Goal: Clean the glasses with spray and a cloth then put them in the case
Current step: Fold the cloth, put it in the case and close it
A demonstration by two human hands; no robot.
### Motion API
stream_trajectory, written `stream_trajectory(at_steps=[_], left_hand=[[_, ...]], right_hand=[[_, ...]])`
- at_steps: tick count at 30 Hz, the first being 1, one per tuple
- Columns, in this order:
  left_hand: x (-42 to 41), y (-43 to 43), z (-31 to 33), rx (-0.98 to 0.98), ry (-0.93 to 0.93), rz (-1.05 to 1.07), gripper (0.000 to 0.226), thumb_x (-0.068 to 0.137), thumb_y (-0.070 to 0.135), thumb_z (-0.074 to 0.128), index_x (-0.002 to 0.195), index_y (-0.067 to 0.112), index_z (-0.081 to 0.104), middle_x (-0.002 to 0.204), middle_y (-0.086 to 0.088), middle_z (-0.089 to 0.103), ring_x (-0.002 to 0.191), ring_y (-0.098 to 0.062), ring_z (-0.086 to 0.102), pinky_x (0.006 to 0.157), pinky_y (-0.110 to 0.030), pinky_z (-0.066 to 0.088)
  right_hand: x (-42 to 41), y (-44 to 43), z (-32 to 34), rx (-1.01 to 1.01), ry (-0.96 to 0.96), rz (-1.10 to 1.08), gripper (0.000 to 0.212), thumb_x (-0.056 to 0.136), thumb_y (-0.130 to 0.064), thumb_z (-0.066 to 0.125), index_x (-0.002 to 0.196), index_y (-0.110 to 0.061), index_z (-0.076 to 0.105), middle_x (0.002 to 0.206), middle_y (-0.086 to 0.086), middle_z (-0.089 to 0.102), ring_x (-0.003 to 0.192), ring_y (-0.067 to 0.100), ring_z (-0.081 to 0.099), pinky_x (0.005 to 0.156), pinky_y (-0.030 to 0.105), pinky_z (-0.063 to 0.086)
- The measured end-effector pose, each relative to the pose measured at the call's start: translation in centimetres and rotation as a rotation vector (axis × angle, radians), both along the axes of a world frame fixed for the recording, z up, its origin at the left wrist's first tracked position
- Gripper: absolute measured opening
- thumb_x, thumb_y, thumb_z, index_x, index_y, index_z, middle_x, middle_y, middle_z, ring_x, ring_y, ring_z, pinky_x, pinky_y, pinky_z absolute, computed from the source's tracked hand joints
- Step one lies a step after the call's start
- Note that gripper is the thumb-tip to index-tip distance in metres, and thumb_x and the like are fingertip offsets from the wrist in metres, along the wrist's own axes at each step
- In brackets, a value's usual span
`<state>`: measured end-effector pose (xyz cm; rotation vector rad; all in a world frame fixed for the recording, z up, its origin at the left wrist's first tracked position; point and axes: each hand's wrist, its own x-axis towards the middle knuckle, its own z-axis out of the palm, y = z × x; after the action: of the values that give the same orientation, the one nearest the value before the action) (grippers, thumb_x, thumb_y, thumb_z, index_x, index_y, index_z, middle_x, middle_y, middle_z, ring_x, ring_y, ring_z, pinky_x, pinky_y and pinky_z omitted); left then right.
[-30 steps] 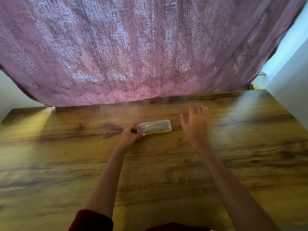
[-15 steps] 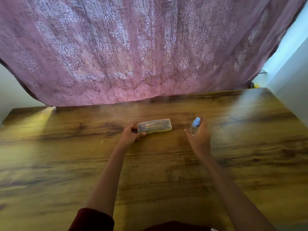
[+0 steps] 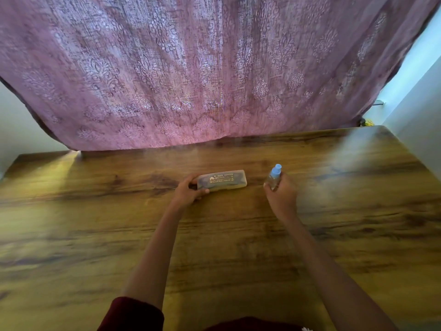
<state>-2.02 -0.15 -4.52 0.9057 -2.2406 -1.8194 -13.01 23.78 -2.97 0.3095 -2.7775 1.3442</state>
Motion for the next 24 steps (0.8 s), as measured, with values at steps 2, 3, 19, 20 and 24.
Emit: stream_trajectory(at_steps=[2, 3, 19, 20, 24], left_hand=[[0.0, 0.1, 0.1, -0.009, 0.001, -0.004, 0.058, 0.076, 0.006, 0.077, 0.129, 0.015, 0.054, 0.123, -0.012, 0.055, 0.101, -0.025, 0.059, 0.077, -0.035, 0.057], [0.0, 0.1, 0.2, -0.02, 0.004, -0.006, 0.058, 0.076, 0.006, 0.076, 0.129, 0.014, 0.054, 0.119, -0.011, 0.057, 0.096, -0.022, 0.059, 0.074, -0.032, 0.057], [-0.3, 0.3, 0.7, -0.088, -0.057, 0.018, 0.063, 0.075, 0.009, 0.078, 0.133, 0.014, 0.052, 0.122, -0.013, 0.058, 0.11, -0.029, 0.057, 0.088, -0.037, 0.053], [-0.3, 0.3, 0.8, -0.099, -0.064, 0.017, 0.064, 0.075, 0.01, 0.079, 0.133, 0.015, 0.052, 0.124, -0.013, 0.057, 0.111, -0.029, 0.056, 0.089, -0.037, 0.053], [-0.3, 0.1, 0.8, -0.109, -0.09, -0.001, 0.068, 0.076, 0.015, 0.079, 0.137, 0.018, 0.048, 0.128, -0.015, 0.054, 0.114, -0.029, 0.054, 0.094, -0.044, 0.051]], right_hand=[[-0.4, -0.9, 0.3, 0.026, 0.022, 0.045, 0.032, 0.087, -0.015, 0.066, 0.117, -0.007, 0.057, 0.099, 0.007, 0.066, 0.092, 0.021, 0.062, 0.075, 0.029, 0.05], [-0.5, -1.4, 0.4, 0.04, 0.03, 0.063, 0.034, 0.087, -0.017, 0.065, 0.118, -0.008, 0.056, 0.1, 0.005, 0.066, 0.092, 0.019, 0.062, 0.075, 0.029, 0.05], [-0.5, -3.3, 0.1, 0.111, 0.055, 0.155, 0.05, 0.091, -0.018, 0.061, 0.136, -0.009, 0.041, 0.11, 0.008, 0.063, 0.099, 0.022, 0.062, 0.073, 0.023, 0.043], [-0.5, -3.3, 0.0, 0.107, 0.071, 0.154, 0.052, 0.091, -0.019, 0.061, 0.137, -0.009, 0.04, 0.109, 0.008, 0.064, 0.098, 0.021, 0.062, 0.072, 0.023, 0.042], [-0.7, -3.1, -0.5, 0.123, 0.082, 0.164, 0.05, 0.09, -0.024, 0.062, 0.134, -0.01, 0.042, 0.108, 0.007, 0.064, 0.096, 0.021, 0.063, 0.071, 0.025, 0.047]])
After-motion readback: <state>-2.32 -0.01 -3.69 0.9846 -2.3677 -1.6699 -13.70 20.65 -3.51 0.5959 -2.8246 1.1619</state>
